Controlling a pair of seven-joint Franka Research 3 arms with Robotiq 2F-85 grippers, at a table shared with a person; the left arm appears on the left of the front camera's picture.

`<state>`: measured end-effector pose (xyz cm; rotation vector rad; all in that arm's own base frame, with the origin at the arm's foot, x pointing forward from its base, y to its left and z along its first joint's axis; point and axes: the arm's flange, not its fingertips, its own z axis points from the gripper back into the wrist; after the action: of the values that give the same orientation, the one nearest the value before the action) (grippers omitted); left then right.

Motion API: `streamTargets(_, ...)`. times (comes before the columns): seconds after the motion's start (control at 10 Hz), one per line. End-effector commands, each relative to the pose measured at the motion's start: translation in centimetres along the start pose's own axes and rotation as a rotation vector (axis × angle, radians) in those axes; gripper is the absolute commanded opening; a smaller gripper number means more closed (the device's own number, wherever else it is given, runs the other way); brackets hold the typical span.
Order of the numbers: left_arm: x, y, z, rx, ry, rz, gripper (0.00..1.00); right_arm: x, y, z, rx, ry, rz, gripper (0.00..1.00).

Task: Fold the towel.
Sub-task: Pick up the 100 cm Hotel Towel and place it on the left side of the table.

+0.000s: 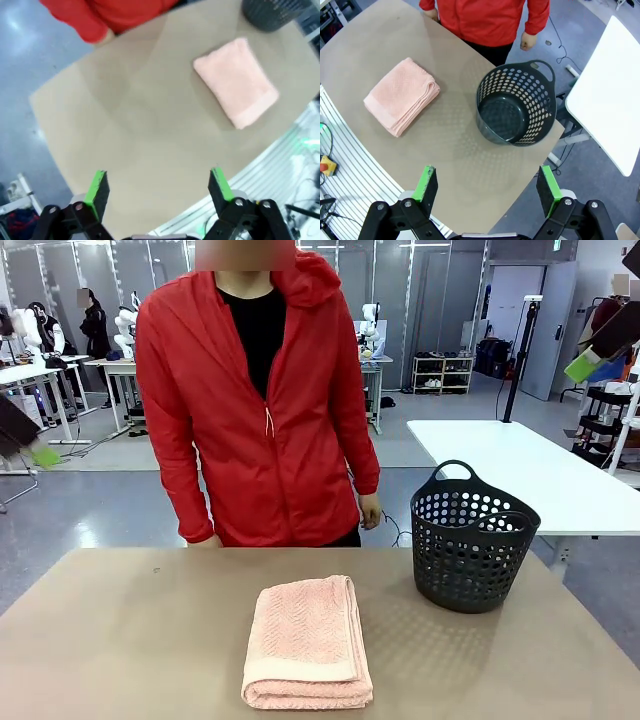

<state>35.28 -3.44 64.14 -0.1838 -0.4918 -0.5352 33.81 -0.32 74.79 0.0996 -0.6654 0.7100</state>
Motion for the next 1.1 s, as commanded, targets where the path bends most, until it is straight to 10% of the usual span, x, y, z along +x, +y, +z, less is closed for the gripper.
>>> streamTargets(0.0, -1.0, 0.0, -4.1, -0.094, -0.057, 0.038, 1.00, -0.1, -0.1, 0.1, -0.001, 0.002, 0.003, 1.00)
streamTargets(1.0, -6.2, -5.8, -31.6, -0.518, -0.068, 0.334, 1.00, -0.1, -0.1, 0.1, -0.001, 0.002, 0.003, 1.00)
